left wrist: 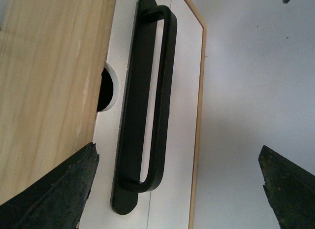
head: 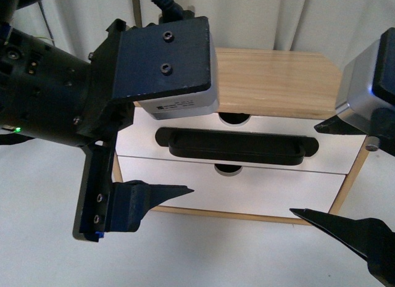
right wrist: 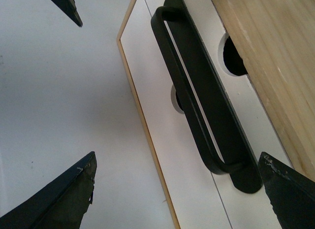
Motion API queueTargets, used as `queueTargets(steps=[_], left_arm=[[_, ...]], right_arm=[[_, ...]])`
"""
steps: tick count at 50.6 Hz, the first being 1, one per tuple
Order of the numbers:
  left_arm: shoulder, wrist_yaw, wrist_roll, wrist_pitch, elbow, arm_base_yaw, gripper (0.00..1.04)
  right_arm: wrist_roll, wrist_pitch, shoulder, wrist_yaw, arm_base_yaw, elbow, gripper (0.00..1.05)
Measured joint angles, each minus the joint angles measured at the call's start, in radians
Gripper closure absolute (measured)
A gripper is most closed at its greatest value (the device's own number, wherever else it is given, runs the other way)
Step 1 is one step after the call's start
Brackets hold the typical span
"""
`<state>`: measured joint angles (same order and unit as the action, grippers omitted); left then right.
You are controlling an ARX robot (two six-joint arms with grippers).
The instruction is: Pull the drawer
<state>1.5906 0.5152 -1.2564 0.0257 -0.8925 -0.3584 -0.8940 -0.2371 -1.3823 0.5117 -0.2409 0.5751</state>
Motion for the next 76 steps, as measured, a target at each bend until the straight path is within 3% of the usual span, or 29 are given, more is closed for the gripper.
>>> queueTargets(steps=[22, 76], left_arm=[[0.095, -0.060, -0.060, -0.032, -0.052, -0.004, 0.06], [0.216, -0.126, -0.117, -0.053, -0.119, -0.003, 0.06]], right_arm=[[-0.037, -0.046, -0.150, -0.041, -0.056, 0.072, 0.09], [0.009, -0.146, -0.307, -0.059, -0.079, 0.156, 0.09]])
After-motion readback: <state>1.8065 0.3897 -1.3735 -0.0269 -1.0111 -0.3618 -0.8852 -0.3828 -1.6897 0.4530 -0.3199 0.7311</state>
